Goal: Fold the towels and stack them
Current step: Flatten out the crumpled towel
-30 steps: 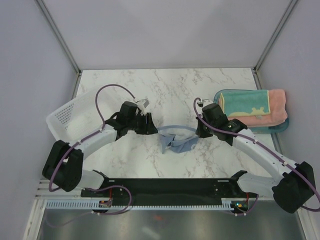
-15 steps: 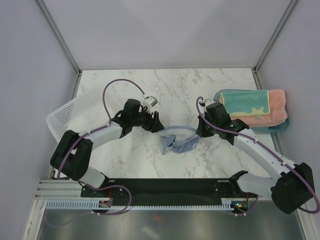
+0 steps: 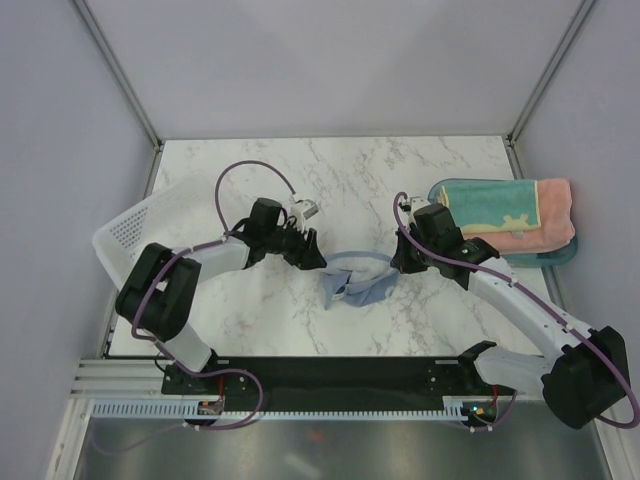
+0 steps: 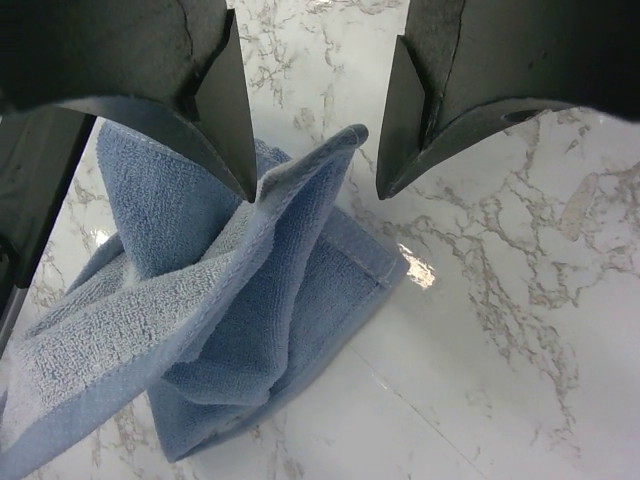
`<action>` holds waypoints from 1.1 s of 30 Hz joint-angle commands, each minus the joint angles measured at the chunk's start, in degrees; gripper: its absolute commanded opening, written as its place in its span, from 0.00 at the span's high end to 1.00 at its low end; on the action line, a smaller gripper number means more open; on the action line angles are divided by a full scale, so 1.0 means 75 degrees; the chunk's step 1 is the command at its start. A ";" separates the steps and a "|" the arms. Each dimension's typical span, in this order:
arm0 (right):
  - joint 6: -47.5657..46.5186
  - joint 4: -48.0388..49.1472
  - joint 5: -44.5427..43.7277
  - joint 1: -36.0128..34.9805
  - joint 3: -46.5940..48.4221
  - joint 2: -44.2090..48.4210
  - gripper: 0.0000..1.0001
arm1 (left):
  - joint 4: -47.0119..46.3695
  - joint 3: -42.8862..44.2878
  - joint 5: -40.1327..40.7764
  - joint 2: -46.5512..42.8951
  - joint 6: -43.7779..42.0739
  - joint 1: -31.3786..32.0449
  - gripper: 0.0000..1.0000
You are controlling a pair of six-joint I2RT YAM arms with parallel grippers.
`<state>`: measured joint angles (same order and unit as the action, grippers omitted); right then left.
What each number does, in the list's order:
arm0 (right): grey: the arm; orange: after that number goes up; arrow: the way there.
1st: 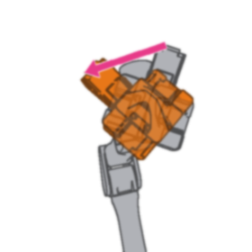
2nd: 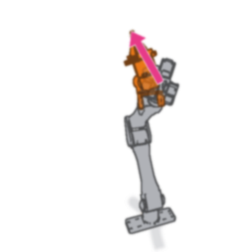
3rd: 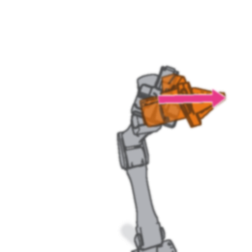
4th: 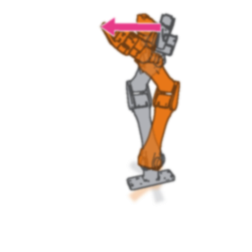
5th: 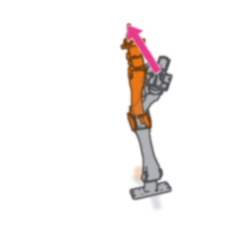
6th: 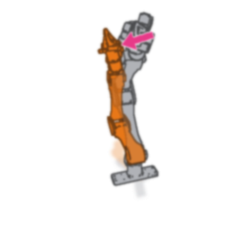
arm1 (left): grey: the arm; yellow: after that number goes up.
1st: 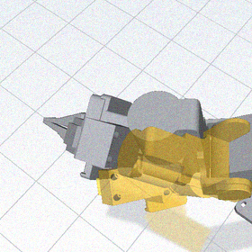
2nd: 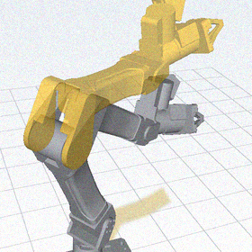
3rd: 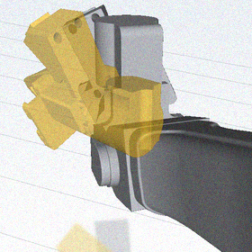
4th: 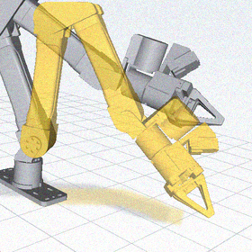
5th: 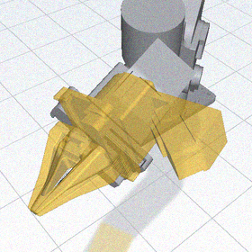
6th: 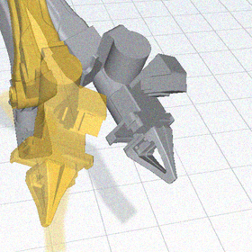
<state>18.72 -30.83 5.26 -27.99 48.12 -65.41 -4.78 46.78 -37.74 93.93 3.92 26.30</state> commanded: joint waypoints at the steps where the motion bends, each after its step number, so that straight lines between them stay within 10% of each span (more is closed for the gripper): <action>1: -0.0094 0.0161 0.0061 0.0017 -0.0052 0.0143 1.00 | -0.0066 0.0137 -0.0476 0.0039 -0.0383 -0.0027 0.42; 11: -0.0047 0.0138 -0.0162 0.0017 -0.0088 0.0096 1.00 | -0.0102 -0.0214 -0.0476 -0.0184 -0.0148 -0.0015 0.66; 14: -0.0024 0.0115 -0.0185 0.0017 -0.0123 0.0131 1.00 | -0.0008 -0.0343 -0.0266 -0.0254 -0.0148 -0.0015 0.51; 33: -0.0035 0.0044 -0.0138 0.0017 -0.0193 0.0272 1.00 | -0.0336 -0.0297 0.0133 -0.0243 -0.0125 -0.0015 0.45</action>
<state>18.65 -30.87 4.25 -27.99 47.22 -64.71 -4.91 42.74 -37.01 92.60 3.86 26.33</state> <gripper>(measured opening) 0.017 0.545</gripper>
